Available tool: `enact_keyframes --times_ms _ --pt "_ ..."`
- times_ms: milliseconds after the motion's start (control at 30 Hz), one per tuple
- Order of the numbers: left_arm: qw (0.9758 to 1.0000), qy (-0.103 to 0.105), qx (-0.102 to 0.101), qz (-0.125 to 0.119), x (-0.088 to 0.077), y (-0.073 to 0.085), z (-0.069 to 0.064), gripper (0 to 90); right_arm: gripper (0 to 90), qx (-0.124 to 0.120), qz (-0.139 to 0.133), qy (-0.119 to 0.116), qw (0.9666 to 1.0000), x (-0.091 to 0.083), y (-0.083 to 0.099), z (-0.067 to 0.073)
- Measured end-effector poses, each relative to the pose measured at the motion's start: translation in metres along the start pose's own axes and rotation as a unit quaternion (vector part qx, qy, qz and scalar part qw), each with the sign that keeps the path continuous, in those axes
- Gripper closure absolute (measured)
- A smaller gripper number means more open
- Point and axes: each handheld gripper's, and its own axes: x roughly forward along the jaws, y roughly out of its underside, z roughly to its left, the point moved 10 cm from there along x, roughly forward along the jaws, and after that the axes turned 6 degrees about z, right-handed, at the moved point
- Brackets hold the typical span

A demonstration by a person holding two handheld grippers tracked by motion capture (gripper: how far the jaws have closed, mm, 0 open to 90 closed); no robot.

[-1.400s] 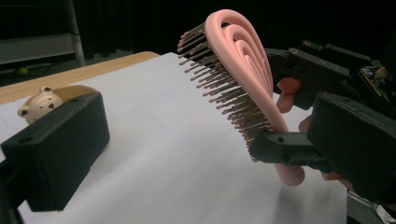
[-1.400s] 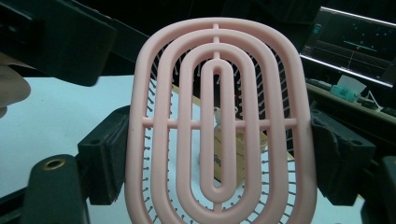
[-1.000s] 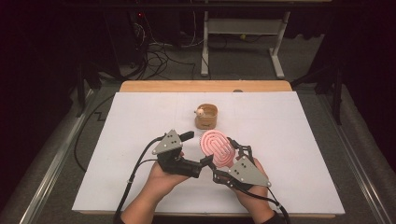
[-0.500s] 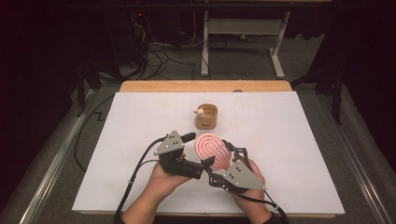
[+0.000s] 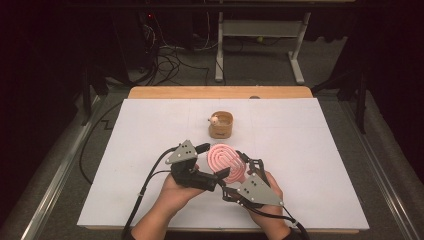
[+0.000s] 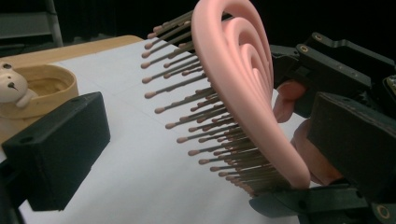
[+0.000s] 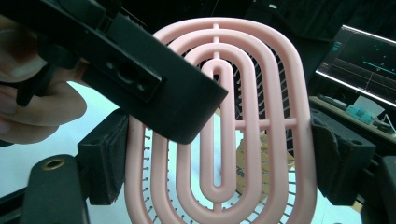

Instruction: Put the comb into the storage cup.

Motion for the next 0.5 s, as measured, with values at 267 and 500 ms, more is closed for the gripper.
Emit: enact_keyframes --times_ms 267,500 --pt "0.9999 0.012 0.0 0.0 -0.0017 0.0 -0.0031 11.9 20.3 0.001 0.003 0.001 1.0 0.0 0.0012 -0.0012" --pt "0.9993 0.037 -0.004 0.005 -0.0041 0.0005 -0.0078 26.7 20.3 -0.002 0.003 0.002 1.0 -0.0002 0.0011 -0.0017"
